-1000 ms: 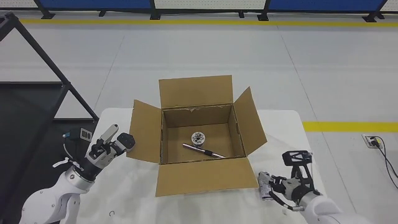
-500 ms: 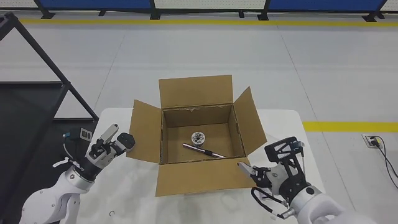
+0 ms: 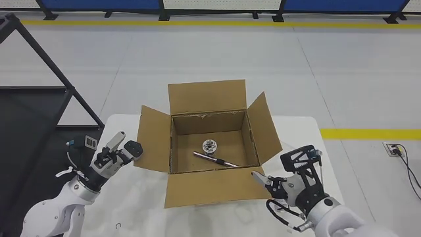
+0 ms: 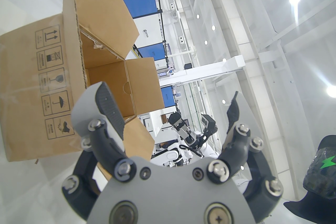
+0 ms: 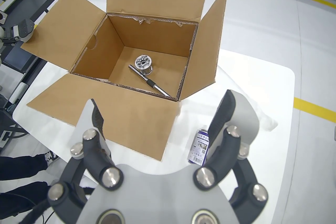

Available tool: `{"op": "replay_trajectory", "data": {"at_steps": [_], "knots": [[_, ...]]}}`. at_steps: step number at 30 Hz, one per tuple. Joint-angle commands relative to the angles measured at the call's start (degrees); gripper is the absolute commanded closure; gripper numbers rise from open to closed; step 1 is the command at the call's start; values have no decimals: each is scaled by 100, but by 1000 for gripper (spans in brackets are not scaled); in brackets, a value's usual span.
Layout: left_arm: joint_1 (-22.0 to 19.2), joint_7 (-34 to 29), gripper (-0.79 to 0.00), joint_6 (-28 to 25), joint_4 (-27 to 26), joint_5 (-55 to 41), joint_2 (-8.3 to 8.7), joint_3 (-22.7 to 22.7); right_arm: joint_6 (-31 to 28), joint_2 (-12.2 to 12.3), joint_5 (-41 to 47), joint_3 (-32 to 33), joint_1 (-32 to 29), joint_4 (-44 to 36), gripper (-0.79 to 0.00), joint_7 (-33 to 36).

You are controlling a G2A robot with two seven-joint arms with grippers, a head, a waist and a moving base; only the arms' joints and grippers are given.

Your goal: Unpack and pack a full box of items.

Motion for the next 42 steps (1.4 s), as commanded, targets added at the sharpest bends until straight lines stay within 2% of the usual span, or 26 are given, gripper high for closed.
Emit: {"op": "replay_trajectory", "data": {"at_steps": [1, 3, 6, 10, 11, 12, 17, 21, 25, 40, 42], "knots": [[34, 61, -785, 3, -120, 55, 1, 22, -141, 7, -130, -137, 17, 40, -785, -57], [60, 123, -785, -21, -223, 31, 5, -16, -217, 3, -311, -419, 203, 79, -785, 16], [152, 161, -785, -62, -333, -62, 15, -126, -65, -44, -642, -1011, 841, 333, -785, 437], [337, 188, -785, -169, -418, -154, 32, -315, 360, -194, -1182, -1978, 2056, 1064, -785, 1032], [425, 197, -785, -219, -460, -184, 37, -384, 597, -273, -1448, -2338, 2520, 1423, -785, 1257], [471, 207, -785, -243, -481, -206, 38, -420, 719, -322, -1500, -2522, 2738, 1591, -785, 1331], [800, 234, -785, -394, -629, -378, 48, -645, 1503, -741, -1388, -3527, 4241, 3186, -785, 1689], [957, 35, -785, -515, -792, -399, 60, -691, 1890, -1053, -1103, -4065, 4906, 4208, -785, 1594], [1015, -230, -785, -499, -956, -255, 82, -630, 2304, -1358, -771, -4407, 5339, 5132, -785, 1472], [1026, -128, -785, -434, -998, -280, 78, -602, 2304, -1358, -771, -4407, 5339, 5132, -785, 1472], [993, 45, -785, -300, -1013, -333, 76, -598, 2053, -1374, -537, -4349, 5236, 5266, -785, 1271]]}}
